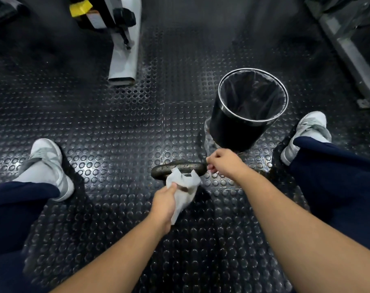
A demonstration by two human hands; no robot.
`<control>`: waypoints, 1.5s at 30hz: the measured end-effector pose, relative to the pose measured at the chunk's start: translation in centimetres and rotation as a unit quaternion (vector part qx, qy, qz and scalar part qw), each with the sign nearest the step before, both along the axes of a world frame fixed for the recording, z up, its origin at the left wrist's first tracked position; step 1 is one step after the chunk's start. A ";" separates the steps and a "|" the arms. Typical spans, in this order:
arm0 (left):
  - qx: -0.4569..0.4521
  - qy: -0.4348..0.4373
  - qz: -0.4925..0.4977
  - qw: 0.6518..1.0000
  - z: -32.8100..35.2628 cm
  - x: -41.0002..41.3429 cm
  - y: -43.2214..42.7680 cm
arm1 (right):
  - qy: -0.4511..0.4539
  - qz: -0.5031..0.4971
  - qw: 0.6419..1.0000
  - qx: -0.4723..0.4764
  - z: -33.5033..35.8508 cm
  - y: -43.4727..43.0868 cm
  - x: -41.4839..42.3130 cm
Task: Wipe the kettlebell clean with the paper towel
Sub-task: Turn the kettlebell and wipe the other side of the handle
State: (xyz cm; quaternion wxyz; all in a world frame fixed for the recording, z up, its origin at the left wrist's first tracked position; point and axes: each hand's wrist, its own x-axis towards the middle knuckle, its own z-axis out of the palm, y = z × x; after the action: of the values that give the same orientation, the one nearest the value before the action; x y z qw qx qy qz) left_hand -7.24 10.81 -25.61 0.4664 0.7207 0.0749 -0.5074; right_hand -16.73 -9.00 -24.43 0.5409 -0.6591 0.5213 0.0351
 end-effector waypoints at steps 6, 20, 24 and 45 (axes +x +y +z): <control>0.069 0.029 0.110 0.991 -2.0 -0.3 -0.1 | 0.028 0.196 0.979 -0.055 1.5 0.2 0.8; -0.068 -0.031 -0.040 0.996 -1.7 -3.6 -5.0 | 0.038 0.186 0.981 -0.034 0.6 0.9 0.7; -0.054 -0.179 -0.259 0.948 -3.2 -2.1 -4.9 | 0.048 0.195 0.978 -0.064 0.8 1.8 0.7; 0.001 -0.332 -0.560 0.759 -3.4 0.7 -4.1 | 0.043 0.200 0.976 -0.074 -0.8 4.1 0.9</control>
State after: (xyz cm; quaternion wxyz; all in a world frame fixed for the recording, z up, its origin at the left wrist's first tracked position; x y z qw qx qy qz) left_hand -6.51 6.66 -29.01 0.0940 0.7575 -0.5017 -0.4070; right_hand -15.81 -4.91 -25.24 0.4498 -0.7858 0.4033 0.1324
